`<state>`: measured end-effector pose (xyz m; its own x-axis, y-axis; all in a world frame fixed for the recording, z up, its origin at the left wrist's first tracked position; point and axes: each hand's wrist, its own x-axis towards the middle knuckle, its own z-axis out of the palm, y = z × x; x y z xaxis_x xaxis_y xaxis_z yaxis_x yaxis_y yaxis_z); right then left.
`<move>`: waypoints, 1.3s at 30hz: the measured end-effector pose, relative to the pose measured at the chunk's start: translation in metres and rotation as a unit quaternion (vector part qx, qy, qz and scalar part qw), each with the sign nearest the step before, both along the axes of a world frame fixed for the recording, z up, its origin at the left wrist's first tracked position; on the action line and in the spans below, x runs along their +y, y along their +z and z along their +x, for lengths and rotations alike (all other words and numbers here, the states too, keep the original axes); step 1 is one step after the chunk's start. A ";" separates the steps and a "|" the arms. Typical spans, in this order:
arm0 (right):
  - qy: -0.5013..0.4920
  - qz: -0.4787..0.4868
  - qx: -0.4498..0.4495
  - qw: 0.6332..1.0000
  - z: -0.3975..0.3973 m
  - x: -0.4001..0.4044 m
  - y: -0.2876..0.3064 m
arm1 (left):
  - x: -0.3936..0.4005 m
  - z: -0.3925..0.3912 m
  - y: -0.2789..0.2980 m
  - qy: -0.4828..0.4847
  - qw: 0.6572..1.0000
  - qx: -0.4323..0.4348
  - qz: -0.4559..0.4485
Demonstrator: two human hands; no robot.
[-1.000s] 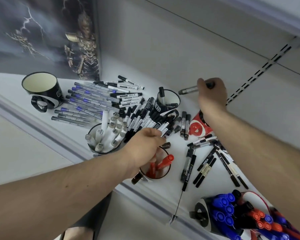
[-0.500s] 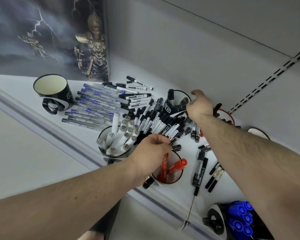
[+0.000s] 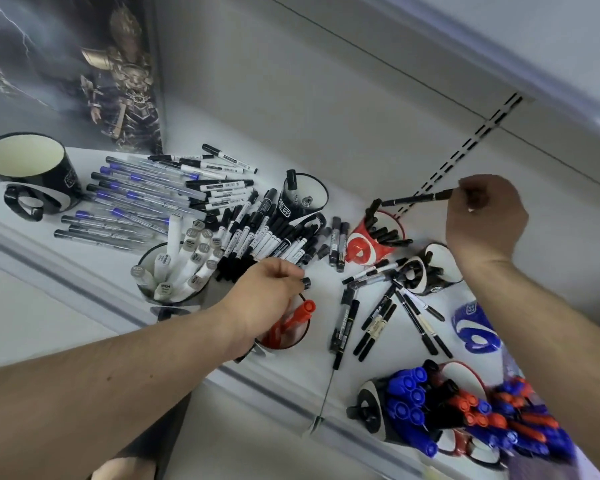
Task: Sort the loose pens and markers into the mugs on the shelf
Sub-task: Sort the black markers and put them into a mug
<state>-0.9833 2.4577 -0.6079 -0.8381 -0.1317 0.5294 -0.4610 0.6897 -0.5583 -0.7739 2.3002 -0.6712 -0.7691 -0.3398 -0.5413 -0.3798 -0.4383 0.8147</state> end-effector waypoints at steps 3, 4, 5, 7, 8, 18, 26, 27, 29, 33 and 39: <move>-0.021 0.021 -0.009 1.000 -0.003 0.011 -0.009 | 0.011 -0.007 0.000 -0.011 1.000 -0.002 -0.025; -0.020 0.038 -0.012 0.999 -0.006 0.011 -0.014 | 0.014 -0.009 -0.001 -0.013 1.000 -0.004 -0.023; -0.019 0.059 -0.021 0.998 -0.010 0.009 -0.019 | 0.016 -0.010 -0.001 -0.018 1.000 -0.004 -0.020; -0.030 0.116 -0.070 0.990 -0.020 0.002 -0.029 | 0.021 -0.014 -0.003 -0.031 0.999 -0.005 -0.028; -0.032 0.156 -0.103 0.982 -0.027 -0.002 -0.035 | 0.024 -0.015 -0.004 -0.038 0.999 -0.004 -0.037; -0.054 0.304 -0.254 0.917 -0.014 0.023 -0.040 | 0.042 -0.019 0.014 -0.088 0.995 0.010 -0.055; -0.020 0.490 -0.532 0.690 -0.015 0.062 -0.100 | 0.043 -0.024 0.016 -0.087 0.995 0.025 -0.038; -0.013 0.512 -0.525 0.680 -0.017 0.061 -0.102 | 0.041 -0.025 0.014 -0.079 0.996 0.025 -0.039; 0.001 0.543 -0.504 0.672 -0.021 0.061 -0.106 | 0.037 -0.026 0.011 -0.071 0.996 0.025 -0.042; 0.000 0.515 -0.527 0.676 -0.021 0.061 -0.114 | 0.034 -0.025 0.004 -0.065 0.997 0.020 -0.040; 0.019 0.429 -0.593 0.681 0.001 0.037 -0.112 | 0.027 -0.022 0.001 -0.032 0.999 0.007 -0.015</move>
